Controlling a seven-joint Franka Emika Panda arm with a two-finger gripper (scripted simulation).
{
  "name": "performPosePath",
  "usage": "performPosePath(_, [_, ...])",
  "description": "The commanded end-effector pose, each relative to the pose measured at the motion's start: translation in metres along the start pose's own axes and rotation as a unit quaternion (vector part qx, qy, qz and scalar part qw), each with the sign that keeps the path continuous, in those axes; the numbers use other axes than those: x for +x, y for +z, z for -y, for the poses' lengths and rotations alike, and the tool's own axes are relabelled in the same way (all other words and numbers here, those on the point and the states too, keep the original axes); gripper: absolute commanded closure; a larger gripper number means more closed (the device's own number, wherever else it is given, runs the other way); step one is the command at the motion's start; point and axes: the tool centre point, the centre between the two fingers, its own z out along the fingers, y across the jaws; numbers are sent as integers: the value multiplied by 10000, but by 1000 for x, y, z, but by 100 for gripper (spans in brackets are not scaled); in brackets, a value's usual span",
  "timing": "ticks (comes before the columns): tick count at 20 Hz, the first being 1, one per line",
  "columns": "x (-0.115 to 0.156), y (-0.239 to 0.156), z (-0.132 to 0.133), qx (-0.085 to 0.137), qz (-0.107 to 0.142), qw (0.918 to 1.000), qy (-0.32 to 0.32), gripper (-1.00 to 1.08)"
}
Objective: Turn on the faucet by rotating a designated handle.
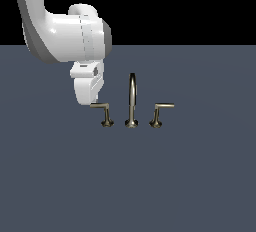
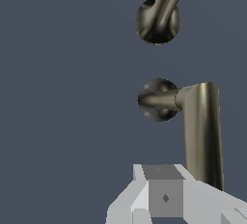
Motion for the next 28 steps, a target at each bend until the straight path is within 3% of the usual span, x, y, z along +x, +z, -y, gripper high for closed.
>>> performPosePath(1, [-6, 0, -11, -19, -1, 10000, -14, 108])
performPosePath(4, [-1, 0, -5, 28, 6, 10000, 33, 108])
performPosePath(19, [4, 0, -55, -17, 0, 10000, -11, 108])
performPosePath(21, [2, 0, -48, 28, 24, 10000, -8, 108])
performPosePath(28, [25, 0, -64, 2, 11, 10000, -11, 108])
